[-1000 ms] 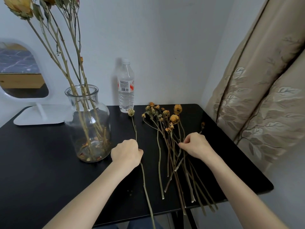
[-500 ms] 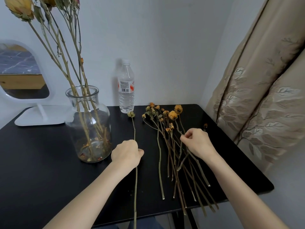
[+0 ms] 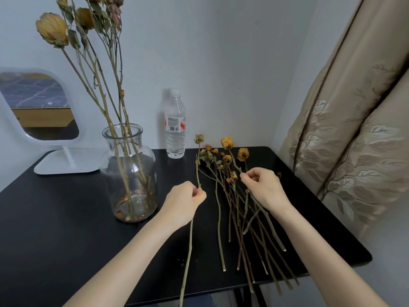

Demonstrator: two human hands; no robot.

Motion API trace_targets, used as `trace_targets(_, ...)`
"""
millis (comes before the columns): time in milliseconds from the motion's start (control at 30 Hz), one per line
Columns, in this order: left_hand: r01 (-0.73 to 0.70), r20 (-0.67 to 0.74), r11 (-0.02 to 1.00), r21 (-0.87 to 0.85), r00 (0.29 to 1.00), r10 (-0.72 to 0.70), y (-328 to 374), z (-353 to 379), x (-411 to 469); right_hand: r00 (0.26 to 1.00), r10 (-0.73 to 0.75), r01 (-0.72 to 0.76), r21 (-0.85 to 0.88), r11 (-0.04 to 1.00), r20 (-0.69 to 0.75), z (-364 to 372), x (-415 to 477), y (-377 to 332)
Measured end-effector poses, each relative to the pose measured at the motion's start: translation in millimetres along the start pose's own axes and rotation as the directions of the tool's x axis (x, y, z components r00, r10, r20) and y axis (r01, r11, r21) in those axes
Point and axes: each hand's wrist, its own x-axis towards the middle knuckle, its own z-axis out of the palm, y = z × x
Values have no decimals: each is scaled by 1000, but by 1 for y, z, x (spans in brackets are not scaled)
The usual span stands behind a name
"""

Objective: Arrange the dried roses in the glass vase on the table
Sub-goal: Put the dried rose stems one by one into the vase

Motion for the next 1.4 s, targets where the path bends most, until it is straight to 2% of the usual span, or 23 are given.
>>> trace_targets(233, -130, -34, 988, -82, 991, 127, 9, -15, -6, 998, -46, 38, 188, 981, 43, 0, 3, -21)
trace_targets(400, -149, -62, 938, -312, 989, 136, 16, -36, -9, 995, -67, 36, 355, 934, 76, 3, 6, -41)
trace_targets(600, -181, -135, 904, -388, 981, 138, 24, -71, -14, 989, -112, 61, 414, 908, 100, -3, 6, -71)
trace_targets(700, -249, -255, 900, -358, 953, 162, 34, -106, -19, 978, -179, 103, 493, 864, 110, -3, 6, -99)
trace_targets(967, -346, -607, 933, -102, 765, 217, 59, -194, -10, 920, -392, 348, 489, 800, -13, -1, 22, -178)
trace_targets(1167, -369, -751, 929, -25, 621, 226, 69, -237, 3, 875, -470, 464, 488, 740, -119, 3, 38, -226)
trace_targets(1400, -436, -840, 898, 55, 467, 278, 79, -262, 6, 835, -495, 541, 526, 656, -242, 4, 48, -254)
